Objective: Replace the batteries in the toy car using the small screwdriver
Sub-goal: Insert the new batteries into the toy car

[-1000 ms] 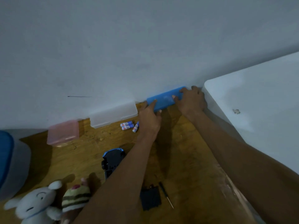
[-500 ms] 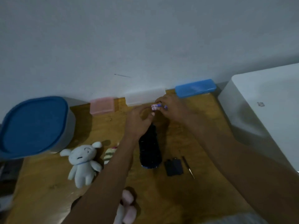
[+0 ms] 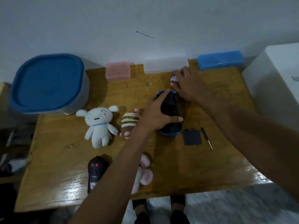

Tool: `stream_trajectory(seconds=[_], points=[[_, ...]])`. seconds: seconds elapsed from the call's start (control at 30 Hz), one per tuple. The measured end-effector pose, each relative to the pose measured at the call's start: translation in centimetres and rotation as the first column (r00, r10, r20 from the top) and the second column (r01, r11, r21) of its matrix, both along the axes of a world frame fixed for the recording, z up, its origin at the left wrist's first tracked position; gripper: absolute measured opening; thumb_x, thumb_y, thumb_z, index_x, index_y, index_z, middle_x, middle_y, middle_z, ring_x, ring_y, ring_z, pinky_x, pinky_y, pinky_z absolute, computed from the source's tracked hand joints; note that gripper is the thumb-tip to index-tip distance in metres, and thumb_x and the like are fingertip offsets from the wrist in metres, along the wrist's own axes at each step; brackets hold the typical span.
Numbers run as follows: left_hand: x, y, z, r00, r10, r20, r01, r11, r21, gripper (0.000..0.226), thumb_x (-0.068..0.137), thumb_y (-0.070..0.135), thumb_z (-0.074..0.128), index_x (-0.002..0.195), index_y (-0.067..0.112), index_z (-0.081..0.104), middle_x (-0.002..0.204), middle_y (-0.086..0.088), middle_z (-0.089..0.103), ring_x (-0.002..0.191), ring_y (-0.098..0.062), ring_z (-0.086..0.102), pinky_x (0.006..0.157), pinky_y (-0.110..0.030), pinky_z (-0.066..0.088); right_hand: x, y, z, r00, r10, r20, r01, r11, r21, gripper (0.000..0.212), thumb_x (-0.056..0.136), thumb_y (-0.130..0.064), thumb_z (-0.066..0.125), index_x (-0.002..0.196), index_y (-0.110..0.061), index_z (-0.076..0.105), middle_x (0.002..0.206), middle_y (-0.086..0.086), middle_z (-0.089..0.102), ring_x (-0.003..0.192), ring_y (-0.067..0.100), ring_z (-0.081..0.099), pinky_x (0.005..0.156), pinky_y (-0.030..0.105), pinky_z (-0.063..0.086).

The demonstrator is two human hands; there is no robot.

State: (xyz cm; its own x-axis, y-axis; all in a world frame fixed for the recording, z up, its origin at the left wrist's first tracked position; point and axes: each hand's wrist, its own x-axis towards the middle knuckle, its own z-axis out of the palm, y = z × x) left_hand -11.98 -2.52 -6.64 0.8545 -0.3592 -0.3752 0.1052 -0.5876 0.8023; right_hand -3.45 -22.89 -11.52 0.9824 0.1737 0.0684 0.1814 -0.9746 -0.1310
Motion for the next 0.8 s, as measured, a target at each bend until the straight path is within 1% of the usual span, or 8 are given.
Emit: stream_trajectory(seconds=[0.1, 0.3, 0.4, 0.5, 0.6, 0.67, 0.73, 0.8], points=[[-0.7, -0.1, 0.2, 0.999, 0.003, -0.037, -0.003, 1.000, 0.020, 0.120, 0.064, 0.041, 0.094, 0.158, 0.042, 0.019, 0.150, -0.003, 0.025, 0.138, -0.032, 0.036, 0.111, -0.048, 0.040, -0.2, 0.4, -0.6, 0.999, -0.007, 0.035, 0.008, 0.999, -0.041, 0.035, 0.101, -0.046, 0.039, 0.121, -0.019, 0.047, 0.118, 0.015, 0.050, 0.106, 0.032, 0.049, 0.087, 0.046, 0.047], [-1.3, -0.4, 0.6, 0.994, -0.010, -0.110, 0.014, 0.999, 0.034, 0.129, 0.063, 0.029, 0.096, 0.158, 0.046, 0.011, 0.153, -0.003, 0.015, 0.142, -0.034, 0.028, 0.114, -0.050, 0.035, -0.6, 0.3, -1.3, 0.994, 0.047, 0.098, -0.041, 0.997, -0.069, 0.033, 0.104, -0.041, 0.039, 0.114, -0.013, 0.051, 0.110, 0.014, 0.058, 0.097, 0.029, 0.052, 0.077, 0.039, 0.044], [-1.2, -0.4, 0.5, 0.993, 0.016, -0.117, -0.013, 1.000, 0.023, 0.132, 0.059, 0.028, 0.098, 0.158, 0.047, 0.012, 0.153, -0.004, 0.017, 0.141, -0.035, 0.032, 0.115, -0.052, 0.038, -0.7, 0.4, -1.2, 0.995, 0.045, 0.087, -0.043, 0.999, -0.031, 0.030, 0.103, -0.042, 0.042, 0.108, -0.014, 0.052, 0.105, 0.012, 0.059, 0.093, 0.028, 0.053, 0.071, 0.038, 0.043], [-1.2, -0.6, 0.3, 0.992, 0.042, -0.119, -0.042, 0.999, 0.003, 0.132, 0.060, 0.028, 0.098, 0.158, 0.048, 0.012, 0.153, -0.004, 0.018, 0.142, -0.035, 0.032, 0.116, -0.053, 0.037, -1.0, 0.3, -0.8, 0.996, 0.054, 0.078, -0.054, 0.999, 0.002, 0.031, 0.102, -0.044, 0.044, 0.110, -0.015, 0.054, 0.106, 0.011, 0.060, 0.095, 0.028, 0.054, 0.075, 0.044, 0.050], [-1.2, -0.6, 0.2, 0.993, 0.048, -0.110, -0.048, 0.999, 0.000, 0.130, 0.061, 0.029, 0.097, 0.158, 0.048, 0.012, 0.151, -0.005, 0.020, 0.141, -0.035, 0.032, 0.114, -0.053, 0.037, -1.3, -0.1, -0.5, 0.995, 0.062, 0.077, -0.062, 0.998, -0.006, 0.037, 0.099, -0.048, 0.046, 0.115, -0.015, 0.055, 0.112, 0.011, 0.059, 0.101, 0.028, 0.054, 0.080, 0.044, 0.050], [-1.1, -0.6, 0.0, 0.992, 0.056, -0.110, -0.055, 0.998, 0.009, 0.131, 0.060, 0.032, 0.097, 0.157, 0.050, 0.011, 0.152, -0.005, 0.022, 0.141, -0.035, 0.033, 0.114, -0.053, 0.038, -1.5, -0.3, -0.4, 0.995, 0.008, 0.098, -0.005, 0.999, -0.034, 0.050, 0.095, -0.057, 0.047, 0.124, -0.017, 0.054, 0.122, 0.012, 0.054, 0.110, 0.029, 0.051, 0.086, 0.043, 0.046], [-1.1, -0.7, -0.2, 0.990, 0.074, -0.122, -0.075, 0.997, 0.000, 0.133, 0.057, 0.036, 0.098, 0.155, 0.054, 0.010, 0.153, -0.005, 0.026, 0.141, -0.034, 0.035, 0.113, -0.056, 0.040, -1.8, -0.2, -0.4, 0.979, -0.149, 0.136, 0.148, 0.989, 0.019, 0.067, 0.090, -0.070, 0.043, 0.132, -0.019, 0.051, 0.129, 0.015, 0.050, 0.115, 0.032, 0.049, 0.091, 0.043, 0.042], [-1.1, -0.9, -0.2, 0.990, 0.078, -0.121, -0.079, 0.997, -0.003, 0.136, 0.052, 0.043, 0.099, 0.152, 0.058, 0.008, 0.153, -0.004, 0.030, 0.140, -0.033, 0.038, 0.111, -0.057, 0.043, -2.0, 0.2, -0.6, 0.946, -0.308, 0.102, 0.299, 0.950, 0.094, 0.080, 0.087, -0.080, 0.040, 0.136, -0.018, 0.047, 0.130, 0.019, 0.047, 0.114, 0.034, 0.048, 0.090, 0.044, 0.043]])
